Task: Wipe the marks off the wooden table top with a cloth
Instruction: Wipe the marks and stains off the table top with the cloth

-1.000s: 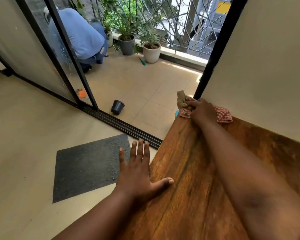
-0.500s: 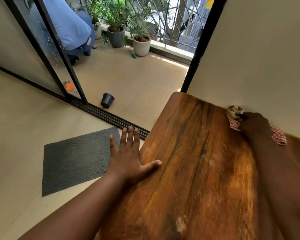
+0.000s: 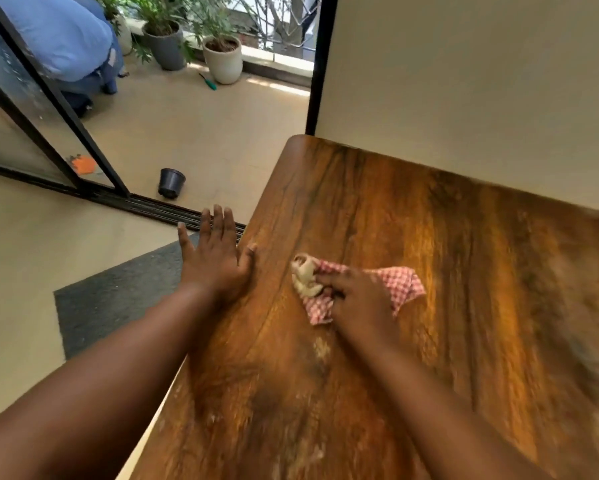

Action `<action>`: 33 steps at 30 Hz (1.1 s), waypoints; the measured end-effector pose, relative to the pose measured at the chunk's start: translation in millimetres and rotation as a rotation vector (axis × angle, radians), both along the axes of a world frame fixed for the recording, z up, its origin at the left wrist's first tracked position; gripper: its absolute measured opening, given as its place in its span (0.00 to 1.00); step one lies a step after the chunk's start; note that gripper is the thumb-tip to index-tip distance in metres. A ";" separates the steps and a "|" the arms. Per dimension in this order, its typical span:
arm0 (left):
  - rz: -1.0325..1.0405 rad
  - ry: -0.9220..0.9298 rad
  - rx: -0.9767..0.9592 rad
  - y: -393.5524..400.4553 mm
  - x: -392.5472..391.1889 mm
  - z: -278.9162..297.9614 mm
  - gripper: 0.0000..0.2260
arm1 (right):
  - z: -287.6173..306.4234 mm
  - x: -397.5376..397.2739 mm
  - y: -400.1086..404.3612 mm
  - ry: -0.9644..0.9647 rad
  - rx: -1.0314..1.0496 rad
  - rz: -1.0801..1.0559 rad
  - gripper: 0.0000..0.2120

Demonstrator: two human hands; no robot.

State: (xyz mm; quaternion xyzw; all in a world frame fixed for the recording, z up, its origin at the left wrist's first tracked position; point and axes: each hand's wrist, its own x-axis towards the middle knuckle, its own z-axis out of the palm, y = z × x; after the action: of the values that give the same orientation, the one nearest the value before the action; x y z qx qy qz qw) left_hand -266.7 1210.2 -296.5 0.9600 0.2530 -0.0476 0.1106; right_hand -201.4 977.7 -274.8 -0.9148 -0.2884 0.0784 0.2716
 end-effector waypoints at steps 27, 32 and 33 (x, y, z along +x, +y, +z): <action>-0.411 0.079 0.125 -59.4 -277.3 25.7 0.37 | 27.5 -335.6 -45.2 0.208 -0.020 -0.010 0.19; -0.567 0.096 0.130 -71.8 -298.1 54.4 0.34 | 48.2 -339.1 -62.8 0.235 -0.156 0.069 0.25; -0.606 0.088 0.130 -78.1 -299.0 58.6 0.34 | 50.6 -338.6 -67.7 0.224 -0.170 0.055 0.24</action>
State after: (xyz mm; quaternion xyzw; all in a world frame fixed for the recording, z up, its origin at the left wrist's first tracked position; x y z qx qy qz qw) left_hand -565.7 1132.1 -237.9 0.9937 -0.0377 -0.1037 0.0189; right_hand -540.0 910.0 -224.1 -0.9118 -0.2736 0.2114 0.2215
